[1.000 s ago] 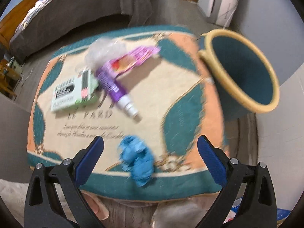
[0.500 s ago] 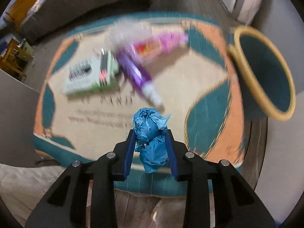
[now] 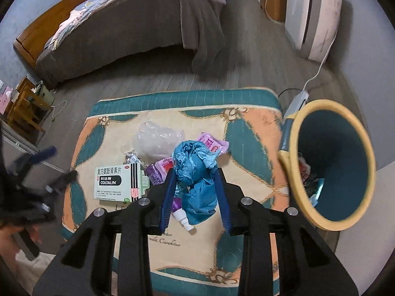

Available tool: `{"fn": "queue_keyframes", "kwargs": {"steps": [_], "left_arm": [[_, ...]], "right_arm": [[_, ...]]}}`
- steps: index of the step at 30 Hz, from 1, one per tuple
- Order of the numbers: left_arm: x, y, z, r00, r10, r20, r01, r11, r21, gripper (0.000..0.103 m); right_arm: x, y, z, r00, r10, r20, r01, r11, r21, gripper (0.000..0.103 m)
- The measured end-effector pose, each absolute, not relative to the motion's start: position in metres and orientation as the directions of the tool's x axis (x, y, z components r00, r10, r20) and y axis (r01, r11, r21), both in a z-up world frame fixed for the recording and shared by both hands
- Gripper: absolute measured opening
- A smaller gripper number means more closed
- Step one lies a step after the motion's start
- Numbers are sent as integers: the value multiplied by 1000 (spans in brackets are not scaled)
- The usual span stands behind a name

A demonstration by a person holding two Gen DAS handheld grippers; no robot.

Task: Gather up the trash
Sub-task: 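Hold the glove in the right tool while the left tool grasps the green medicine box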

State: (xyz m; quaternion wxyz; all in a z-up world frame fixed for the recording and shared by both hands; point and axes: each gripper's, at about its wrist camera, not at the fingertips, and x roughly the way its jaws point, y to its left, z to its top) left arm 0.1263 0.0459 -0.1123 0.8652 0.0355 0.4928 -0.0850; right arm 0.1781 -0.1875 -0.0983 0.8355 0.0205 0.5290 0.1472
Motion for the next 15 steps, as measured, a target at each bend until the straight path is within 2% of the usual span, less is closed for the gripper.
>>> {"fn": "queue_keyframes", "kwargs": {"steps": [9, 15], "left_arm": [[132, 18, -180, 358, -98, -929, 332, 943, 28, 97], [130, -9, -211, 347, 26, -938, 460, 867, 194, 97]], "right_arm": [[184, -185, -103, 365, 312, -877, -230, 943, 240, 32], [178, -187, -99, 366, 333, -869, -235, 937, 260, 32]]}}
